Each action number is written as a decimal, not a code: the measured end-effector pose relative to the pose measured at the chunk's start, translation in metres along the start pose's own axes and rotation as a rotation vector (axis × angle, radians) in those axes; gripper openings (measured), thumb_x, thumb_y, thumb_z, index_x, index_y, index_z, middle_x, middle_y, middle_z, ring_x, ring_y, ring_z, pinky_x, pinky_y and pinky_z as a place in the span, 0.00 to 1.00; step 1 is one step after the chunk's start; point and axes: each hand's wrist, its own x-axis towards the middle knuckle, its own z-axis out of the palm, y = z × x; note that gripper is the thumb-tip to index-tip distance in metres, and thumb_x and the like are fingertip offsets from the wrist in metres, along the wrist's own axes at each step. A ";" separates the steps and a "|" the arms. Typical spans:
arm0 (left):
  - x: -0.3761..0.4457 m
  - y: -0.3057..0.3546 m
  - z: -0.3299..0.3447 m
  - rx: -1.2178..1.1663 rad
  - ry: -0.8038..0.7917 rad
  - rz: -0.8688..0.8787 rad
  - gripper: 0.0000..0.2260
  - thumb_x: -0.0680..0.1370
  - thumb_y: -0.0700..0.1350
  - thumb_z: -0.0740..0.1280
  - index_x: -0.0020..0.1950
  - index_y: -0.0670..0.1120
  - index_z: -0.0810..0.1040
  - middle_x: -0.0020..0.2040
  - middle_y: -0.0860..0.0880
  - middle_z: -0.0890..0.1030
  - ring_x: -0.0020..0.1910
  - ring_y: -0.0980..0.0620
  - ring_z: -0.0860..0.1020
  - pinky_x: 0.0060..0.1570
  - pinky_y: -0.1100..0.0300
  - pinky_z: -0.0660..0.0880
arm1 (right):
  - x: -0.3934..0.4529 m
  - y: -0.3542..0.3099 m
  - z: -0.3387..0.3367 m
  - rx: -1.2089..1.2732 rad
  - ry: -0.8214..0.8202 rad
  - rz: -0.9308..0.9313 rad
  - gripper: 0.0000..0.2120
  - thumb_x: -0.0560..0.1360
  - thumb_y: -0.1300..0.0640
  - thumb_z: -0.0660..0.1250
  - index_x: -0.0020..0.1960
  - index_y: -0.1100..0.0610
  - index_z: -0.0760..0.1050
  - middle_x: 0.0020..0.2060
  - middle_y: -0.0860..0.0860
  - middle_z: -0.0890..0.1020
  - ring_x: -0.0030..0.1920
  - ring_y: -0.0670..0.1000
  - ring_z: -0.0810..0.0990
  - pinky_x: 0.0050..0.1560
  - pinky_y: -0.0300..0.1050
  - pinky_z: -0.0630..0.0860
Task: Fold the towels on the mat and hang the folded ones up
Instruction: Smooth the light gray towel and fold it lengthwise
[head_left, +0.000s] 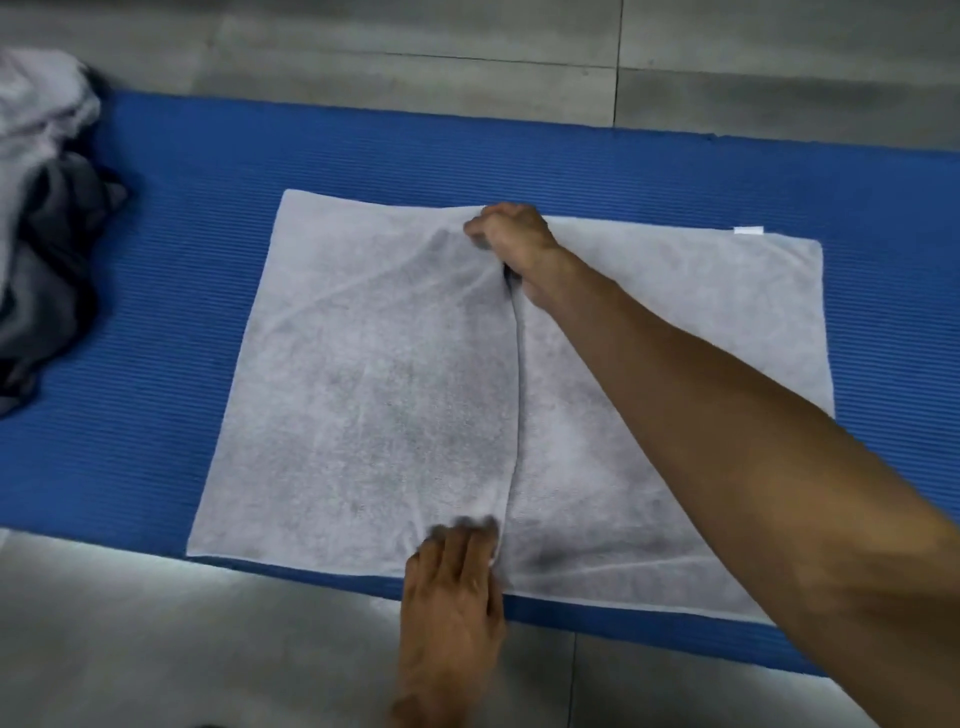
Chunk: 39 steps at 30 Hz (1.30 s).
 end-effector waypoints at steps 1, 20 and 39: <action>0.000 0.001 -0.003 -0.031 0.021 0.009 0.16 0.72 0.43 0.61 0.57 0.48 0.80 0.52 0.50 0.81 0.49 0.47 0.79 0.46 0.52 0.78 | 0.000 -0.002 -0.002 0.060 0.010 0.007 0.03 0.73 0.61 0.68 0.47 0.58 0.79 0.40 0.51 0.79 0.43 0.51 0.78 0.43 0.42 0.76; -0.002 0.022 -0.012 -0.113 0.125 0.293 0.09 0.72 0.39 0.63 0.48 0.50 0.76 0.52 0.54 0.76 0.45 0.54 0.76 0.34 0.60 0.77 | -0.014 -0.003 -0.028 -0.057 -0.121 0.015 0.15 0.75 0.60 0.70 0.61 0.58 0.77 0.52 0.48 0.79 0.46 0.43 0.76 0.31 0.30 0.69; -0.004 0.122 0.013 -0.200 0.146 0.698 0.09 0.77 0.41 0.65 0.57 0.47 0.77 0.59 0.50 0.79 0.51 0.50 0.79 0.35 0.57 0.78 | -0.044 0.049 -0.205 0.097 0.053 0.011 0.20 0.73 0.57 0.71 0.64 0.52 0.76 0.56 0.50 0.81 0.56 0.52 0.80 0.55 0.45 0.77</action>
